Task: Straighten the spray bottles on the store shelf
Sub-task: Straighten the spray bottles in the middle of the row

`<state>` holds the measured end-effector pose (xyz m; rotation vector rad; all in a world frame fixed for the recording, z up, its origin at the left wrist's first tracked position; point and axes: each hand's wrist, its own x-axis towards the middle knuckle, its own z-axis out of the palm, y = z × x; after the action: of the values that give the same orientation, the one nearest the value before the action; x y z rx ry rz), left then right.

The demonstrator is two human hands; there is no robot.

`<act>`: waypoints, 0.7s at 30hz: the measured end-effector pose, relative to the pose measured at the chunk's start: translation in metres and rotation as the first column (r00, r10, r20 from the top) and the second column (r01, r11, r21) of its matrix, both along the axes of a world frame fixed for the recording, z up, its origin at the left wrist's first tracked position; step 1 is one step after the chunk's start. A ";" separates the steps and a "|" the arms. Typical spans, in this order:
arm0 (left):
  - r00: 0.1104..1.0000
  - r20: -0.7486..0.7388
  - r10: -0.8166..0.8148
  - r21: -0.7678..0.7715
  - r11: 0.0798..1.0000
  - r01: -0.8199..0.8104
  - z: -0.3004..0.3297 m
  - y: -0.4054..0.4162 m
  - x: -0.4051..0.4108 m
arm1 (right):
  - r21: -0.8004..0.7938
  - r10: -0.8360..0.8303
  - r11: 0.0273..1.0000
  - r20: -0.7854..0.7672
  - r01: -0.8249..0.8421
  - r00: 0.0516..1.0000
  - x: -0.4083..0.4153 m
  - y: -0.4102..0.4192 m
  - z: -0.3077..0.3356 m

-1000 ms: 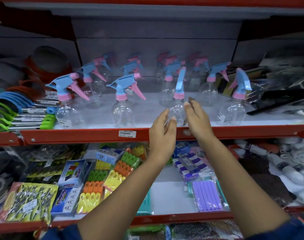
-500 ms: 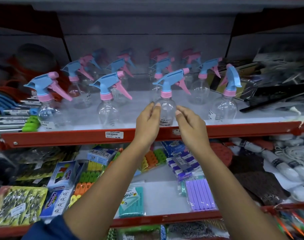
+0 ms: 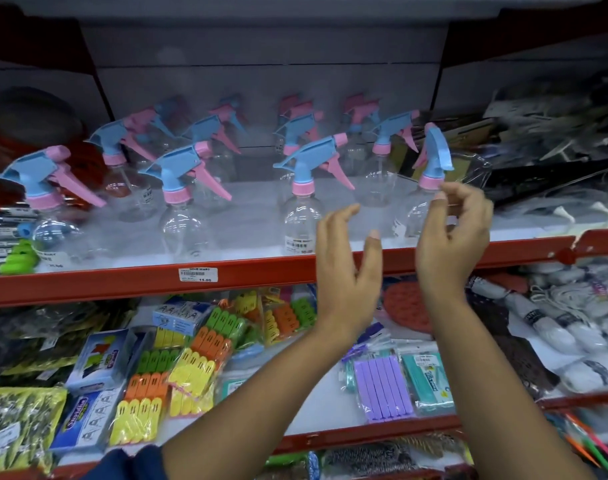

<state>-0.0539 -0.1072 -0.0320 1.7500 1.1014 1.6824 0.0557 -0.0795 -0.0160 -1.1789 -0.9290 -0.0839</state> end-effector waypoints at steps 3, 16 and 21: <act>0.991 0.019 -0.134 -0.127 0.983 0.135 0.004 0.006 0.029 | -0.113 0.032 0.993 -0.053 -0.038 0.998 0.029 0.013 0.004; 0.958 0.164 -0.234 -0.395 0.875 0.281 0.017 0.015 0.073 | -0.427 0.406 0.784 -0.196 -0.450 0.893 0.068 0.016 0.004; 0.953 0.232 -0.195 -0.424 0.862 0.279 0.024 0.028 0.072 | -0.420 0.420 0.787 -0.172 -0.452 0.891 0.066 0.003 -0.003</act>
<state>0.0181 -0.0790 -0.0075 1.3426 1.0413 1.2760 0.1218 -0.0767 -0.0188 -1.3463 -1.1771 0.5783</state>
